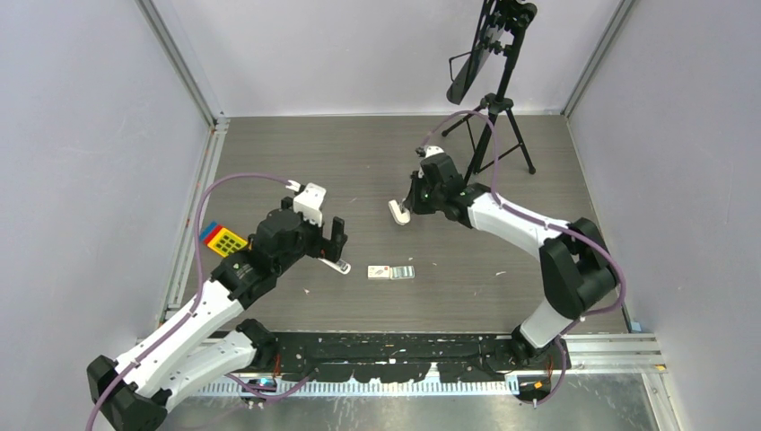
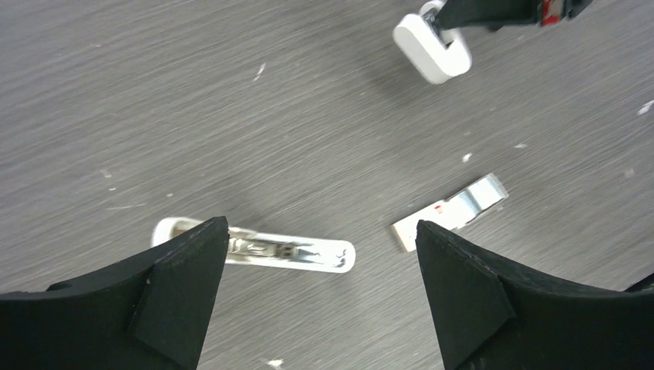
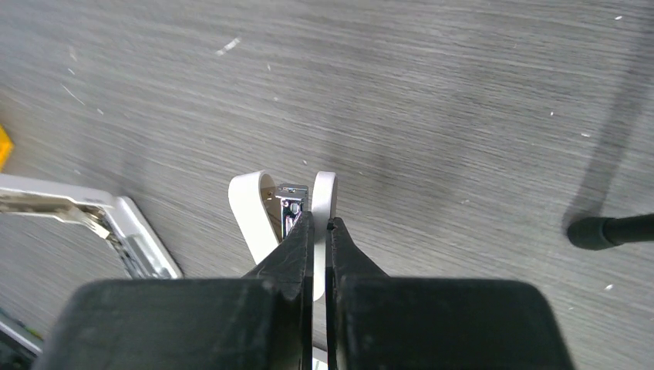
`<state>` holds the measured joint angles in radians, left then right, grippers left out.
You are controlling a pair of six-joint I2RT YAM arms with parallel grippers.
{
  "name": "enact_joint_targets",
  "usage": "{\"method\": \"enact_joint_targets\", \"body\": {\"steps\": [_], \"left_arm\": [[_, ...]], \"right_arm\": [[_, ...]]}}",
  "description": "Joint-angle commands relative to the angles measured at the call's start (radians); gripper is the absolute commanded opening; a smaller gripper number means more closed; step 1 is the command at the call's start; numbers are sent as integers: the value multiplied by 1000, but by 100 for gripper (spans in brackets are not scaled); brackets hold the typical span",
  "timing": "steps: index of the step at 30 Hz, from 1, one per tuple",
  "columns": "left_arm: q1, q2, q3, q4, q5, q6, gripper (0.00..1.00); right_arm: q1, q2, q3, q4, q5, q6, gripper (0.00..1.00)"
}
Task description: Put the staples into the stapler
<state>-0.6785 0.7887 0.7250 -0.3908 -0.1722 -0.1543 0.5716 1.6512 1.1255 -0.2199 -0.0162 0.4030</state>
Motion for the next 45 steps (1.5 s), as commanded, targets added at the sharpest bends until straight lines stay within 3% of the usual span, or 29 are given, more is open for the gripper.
{"method": "enact_joint_targets", "body": {"steps": [1,11,21,36,41,45], "left_arm": [[6,24,-16,221,97,-193,93],[4,223,-85,586,246,-315,91],[2,420,-97,902,236,-496,80],[-15,546,-53,1008,196,-576,55],[-21,555,-52,1014,182,-570,38],[-23,551,-53,1023,182,-528,6]], "right_arm": [[43,-111,-87,212,114,166,0],[168,-287,-254,364,321,358,0],[241,-387,-336,429,427,340,0],[257,-399,-370,488,423,333,0],[258,-392,-378,506,409,325,0],[257,-391,-402,548,382,313,0]]}}
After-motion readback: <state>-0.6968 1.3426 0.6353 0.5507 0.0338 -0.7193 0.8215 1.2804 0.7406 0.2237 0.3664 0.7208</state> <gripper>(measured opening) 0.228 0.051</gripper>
